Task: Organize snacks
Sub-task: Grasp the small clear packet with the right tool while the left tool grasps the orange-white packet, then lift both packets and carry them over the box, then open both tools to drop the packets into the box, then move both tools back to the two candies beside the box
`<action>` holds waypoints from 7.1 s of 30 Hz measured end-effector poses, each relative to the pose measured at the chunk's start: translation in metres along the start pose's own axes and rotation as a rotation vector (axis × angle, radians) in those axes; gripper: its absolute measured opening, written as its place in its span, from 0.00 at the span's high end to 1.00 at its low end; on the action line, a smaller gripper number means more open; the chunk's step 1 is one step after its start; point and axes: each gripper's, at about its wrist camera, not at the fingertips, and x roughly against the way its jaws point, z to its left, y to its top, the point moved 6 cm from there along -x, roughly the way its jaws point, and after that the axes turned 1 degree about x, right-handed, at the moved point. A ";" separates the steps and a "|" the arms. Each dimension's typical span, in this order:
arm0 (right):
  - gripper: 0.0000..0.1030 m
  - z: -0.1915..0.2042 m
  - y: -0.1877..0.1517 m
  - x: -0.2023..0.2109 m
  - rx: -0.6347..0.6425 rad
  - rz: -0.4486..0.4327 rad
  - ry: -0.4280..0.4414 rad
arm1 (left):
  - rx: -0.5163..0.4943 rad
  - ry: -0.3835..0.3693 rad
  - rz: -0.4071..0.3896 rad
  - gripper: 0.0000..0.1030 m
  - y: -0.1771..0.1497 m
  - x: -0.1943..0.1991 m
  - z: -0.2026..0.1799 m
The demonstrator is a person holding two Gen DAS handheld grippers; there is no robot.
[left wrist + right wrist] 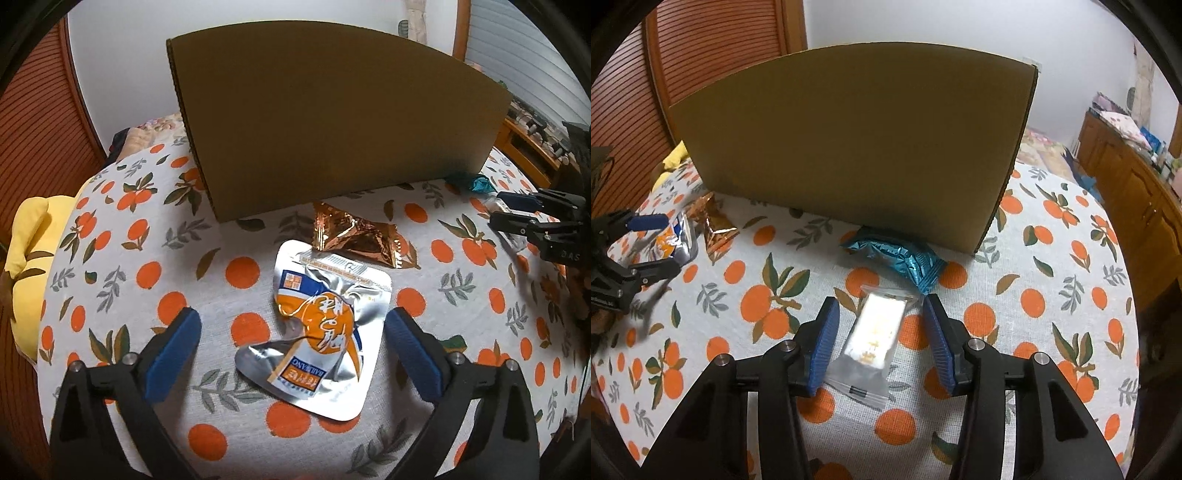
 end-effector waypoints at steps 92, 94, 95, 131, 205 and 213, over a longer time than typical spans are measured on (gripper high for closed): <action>0.81 0.018 0.034 0.089 0.040 -0.168 0.059 | -0.076 -0.085 -0.270 0.66 0.066 0.108 -0.051; 0.81 0.019 0.038 0.092 0.049 -0.177 0.055 | -0.080 -0.082 -0.286 0.66 0.075 0.114 -0.052; 0.81 0.019 0.041 0.094 0.055 -0.183 0.054 | -0.081 -0.080 -0.296 0.66 0.081 0.117 -0.052; 0.81 0.023 0.166 0.050 0.149 -0.232 0.107 | -0.068 -0.007 -0.275 0.65 0.196 0.059 -0.013; 0.56 0.003 0.047 0.003 0.085 0.005 0.111 | -0.030 -0.066 -0.144 0.19 0.060 0.038 -0.037; 0.56 0.000 0.044 -0.011 0.103 0.039 0.098 | -0.024 -0.071 -0.101 0.19 0.056 0.020 -0.032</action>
